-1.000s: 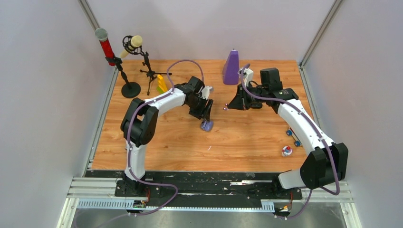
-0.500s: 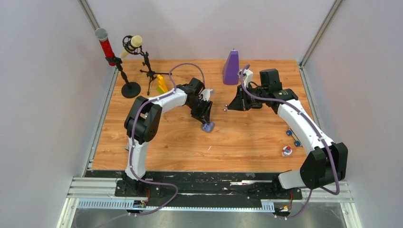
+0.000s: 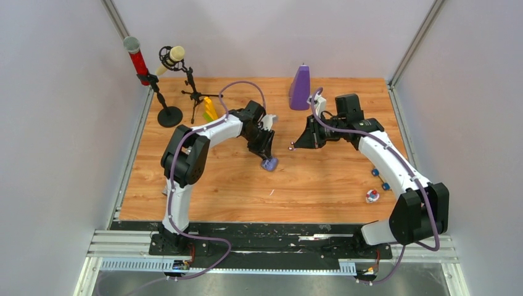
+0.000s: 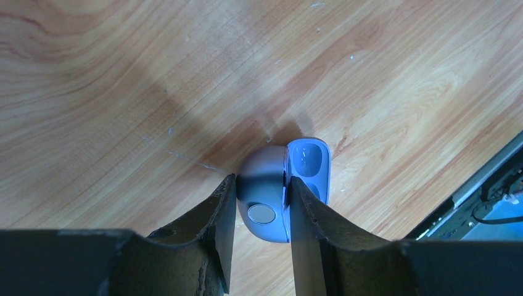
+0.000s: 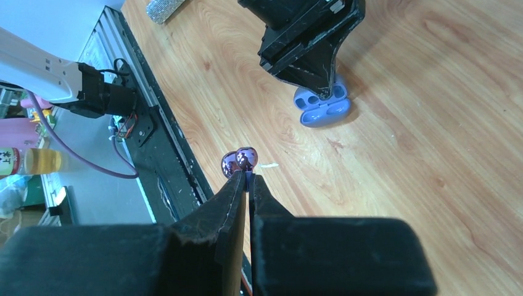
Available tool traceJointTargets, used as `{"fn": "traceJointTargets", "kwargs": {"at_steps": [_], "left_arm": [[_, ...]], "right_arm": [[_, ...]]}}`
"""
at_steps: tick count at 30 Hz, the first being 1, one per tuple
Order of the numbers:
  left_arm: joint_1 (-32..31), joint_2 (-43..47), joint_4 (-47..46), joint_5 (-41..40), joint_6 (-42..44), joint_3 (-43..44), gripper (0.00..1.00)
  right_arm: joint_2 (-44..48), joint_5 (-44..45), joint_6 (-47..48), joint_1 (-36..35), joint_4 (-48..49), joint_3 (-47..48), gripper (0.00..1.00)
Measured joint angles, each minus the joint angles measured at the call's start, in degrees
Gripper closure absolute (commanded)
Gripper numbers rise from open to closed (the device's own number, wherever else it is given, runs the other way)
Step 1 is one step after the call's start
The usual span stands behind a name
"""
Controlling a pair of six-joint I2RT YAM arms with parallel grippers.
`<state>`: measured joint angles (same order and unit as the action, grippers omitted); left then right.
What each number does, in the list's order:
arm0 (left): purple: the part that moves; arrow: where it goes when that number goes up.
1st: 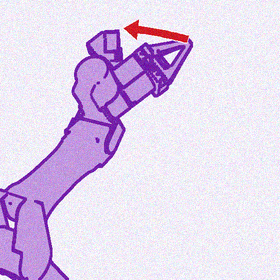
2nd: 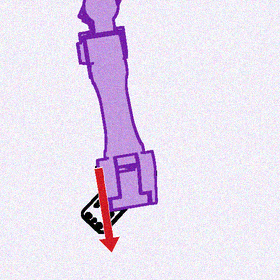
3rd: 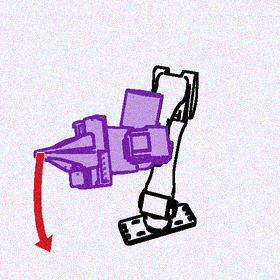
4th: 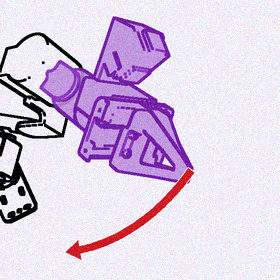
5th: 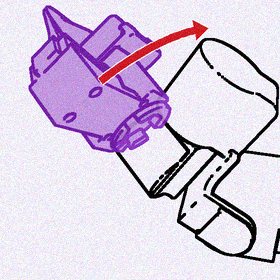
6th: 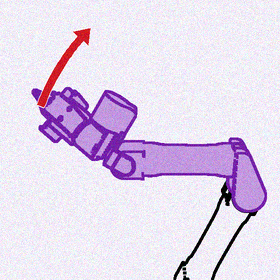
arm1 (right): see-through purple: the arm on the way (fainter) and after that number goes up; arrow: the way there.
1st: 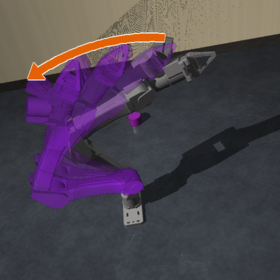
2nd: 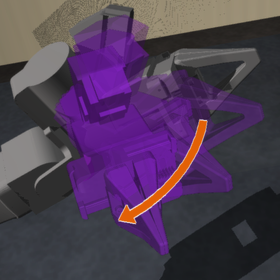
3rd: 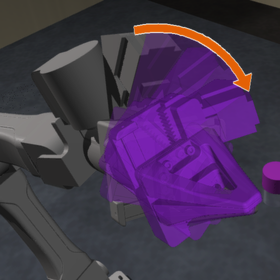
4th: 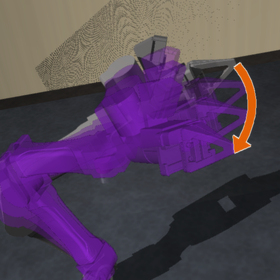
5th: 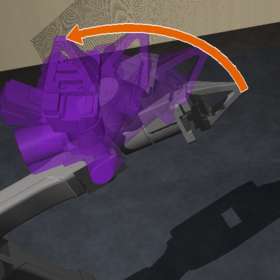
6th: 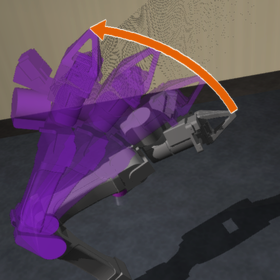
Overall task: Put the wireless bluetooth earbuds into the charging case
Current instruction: Adjust the charging case at the center of the board, then place the earbud in the charging case.
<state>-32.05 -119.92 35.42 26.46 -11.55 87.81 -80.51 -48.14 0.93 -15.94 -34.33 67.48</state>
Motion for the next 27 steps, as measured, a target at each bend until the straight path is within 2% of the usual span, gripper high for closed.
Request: {"fn": "traceJointTargets", "kwargs": {"at_steps": [4, 9, 17, 27], "left_arm": [[0.24, 0.11, 1.68, -2.34, -0.07, 1.88, 0.71], [0.66, 1.33, 2.23, -6.29, -0.28, 6.01, 0.7], [1.2, 6.91, 1.62, -10.73, -2.14, 3.58, 0.7], [1.38, 9.35, -0.22, -13.86, -5.11, 0.11, 0.7]], "right_arm": [[-1.44, -0.7, -2.25, -0.07, 1.05, -0.52, 0.96], [-8.94, -2.03, -6.71, -0.17, 2.34, 1.4, 0.96], [-20.57, -2.4, -14.14, -1.73, 4.81, 4.35, 0.97], [-22.93, -1.22, -19.98, -6.01, 8.35, 7.08, 0.97]]}}
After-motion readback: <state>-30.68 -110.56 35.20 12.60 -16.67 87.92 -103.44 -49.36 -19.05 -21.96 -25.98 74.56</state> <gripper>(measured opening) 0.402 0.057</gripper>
